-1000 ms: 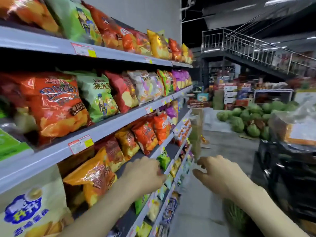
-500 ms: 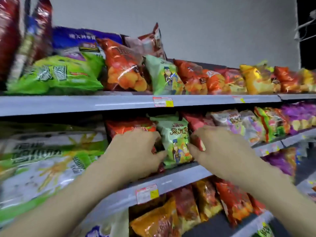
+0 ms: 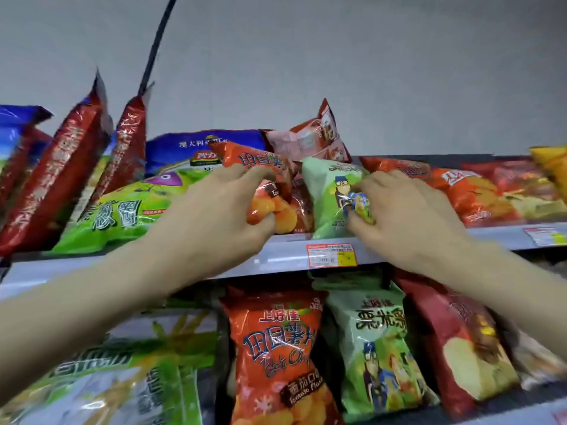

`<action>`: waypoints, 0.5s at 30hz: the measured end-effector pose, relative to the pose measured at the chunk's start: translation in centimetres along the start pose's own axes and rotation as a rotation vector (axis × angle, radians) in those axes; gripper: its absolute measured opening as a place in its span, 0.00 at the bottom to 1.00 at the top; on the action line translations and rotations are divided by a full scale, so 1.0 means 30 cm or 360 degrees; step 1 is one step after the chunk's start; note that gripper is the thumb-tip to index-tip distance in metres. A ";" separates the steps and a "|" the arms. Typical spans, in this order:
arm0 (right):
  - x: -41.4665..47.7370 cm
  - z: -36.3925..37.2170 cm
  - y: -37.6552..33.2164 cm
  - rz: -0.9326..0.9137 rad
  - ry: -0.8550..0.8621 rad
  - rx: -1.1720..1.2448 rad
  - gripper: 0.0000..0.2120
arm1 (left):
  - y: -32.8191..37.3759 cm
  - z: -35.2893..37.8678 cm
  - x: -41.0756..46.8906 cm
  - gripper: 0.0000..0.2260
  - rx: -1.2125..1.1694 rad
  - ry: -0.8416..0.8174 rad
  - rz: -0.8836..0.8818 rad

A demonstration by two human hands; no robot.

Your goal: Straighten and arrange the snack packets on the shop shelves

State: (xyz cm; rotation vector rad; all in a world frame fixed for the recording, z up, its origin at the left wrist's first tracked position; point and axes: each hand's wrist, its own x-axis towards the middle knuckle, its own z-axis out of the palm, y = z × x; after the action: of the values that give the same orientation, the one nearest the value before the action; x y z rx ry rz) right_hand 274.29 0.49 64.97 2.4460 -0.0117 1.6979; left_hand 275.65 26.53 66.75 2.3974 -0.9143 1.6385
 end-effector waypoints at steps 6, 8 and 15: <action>0.149 0.105 0.180 0.0116 -0.0133 0.0276 0.30 | -0.003 0.088 0.137 0.41 0.0229 -0.0048 -0.0428; 0.193 0.135 0.204 0.0252 -0.0317 0.0563 0.41 | -0.007 0.115 0.167 0.49 0.0008 -0.0101 -0.0710; 0.268 0.210 0.249 0.0373 -0.0911 0.1279 0.42 | 0.000 0.205 0.239 0.60 -0.0842 0.0106 -0.1292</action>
State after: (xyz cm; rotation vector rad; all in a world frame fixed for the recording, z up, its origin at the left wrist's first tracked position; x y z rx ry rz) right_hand 282.27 -7.07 71.28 3.5758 0.3997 1.1211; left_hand 282.40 21.07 70.47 1.9258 -0.2297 0.9968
